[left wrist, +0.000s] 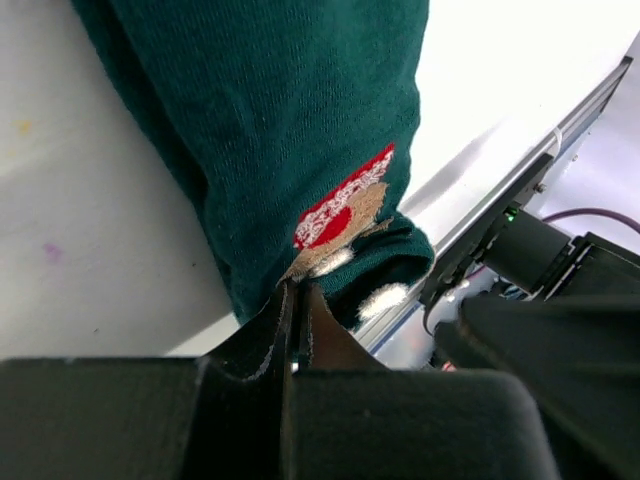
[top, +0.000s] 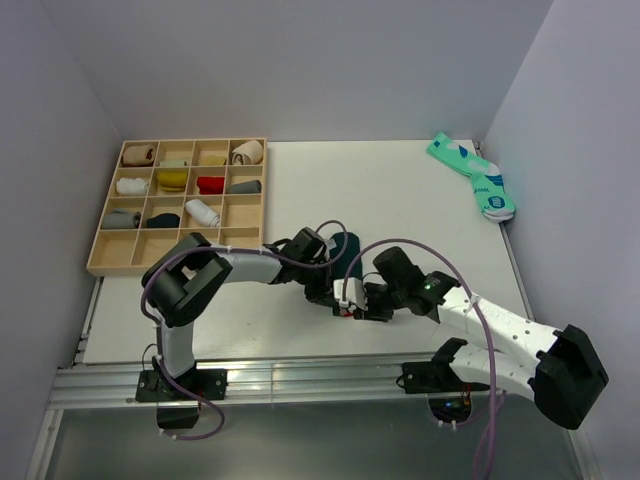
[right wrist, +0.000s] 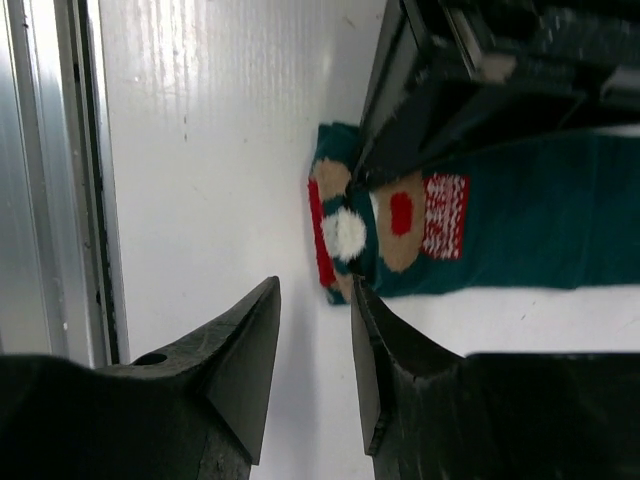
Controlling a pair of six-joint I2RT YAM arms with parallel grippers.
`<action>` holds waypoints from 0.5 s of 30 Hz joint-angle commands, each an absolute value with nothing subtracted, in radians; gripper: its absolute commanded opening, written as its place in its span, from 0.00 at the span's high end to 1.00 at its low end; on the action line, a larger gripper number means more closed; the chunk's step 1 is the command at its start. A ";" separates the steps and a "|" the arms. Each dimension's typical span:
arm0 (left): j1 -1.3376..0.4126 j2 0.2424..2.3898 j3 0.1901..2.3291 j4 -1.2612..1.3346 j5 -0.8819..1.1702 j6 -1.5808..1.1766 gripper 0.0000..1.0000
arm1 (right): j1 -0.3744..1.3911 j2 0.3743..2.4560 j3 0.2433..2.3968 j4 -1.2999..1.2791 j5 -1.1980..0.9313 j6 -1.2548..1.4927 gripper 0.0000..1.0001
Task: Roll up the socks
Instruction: Roll the sock at the center of the board.
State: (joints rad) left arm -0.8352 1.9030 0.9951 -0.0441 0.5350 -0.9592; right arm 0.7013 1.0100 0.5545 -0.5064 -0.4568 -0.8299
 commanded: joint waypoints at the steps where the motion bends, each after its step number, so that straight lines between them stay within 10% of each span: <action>1: -0.834 1.948 1.031 -0.113 0.558 -0.925 1.00 | 0.754 1.012 0.545 -0.427 -0.433 -0.862 0.59; 15: -0.828 1.973 1.043 -0.121 0.597 -0.900 1.00 | 0.865 1.111 0.492 -0.293 -0.318 -0.867 0.69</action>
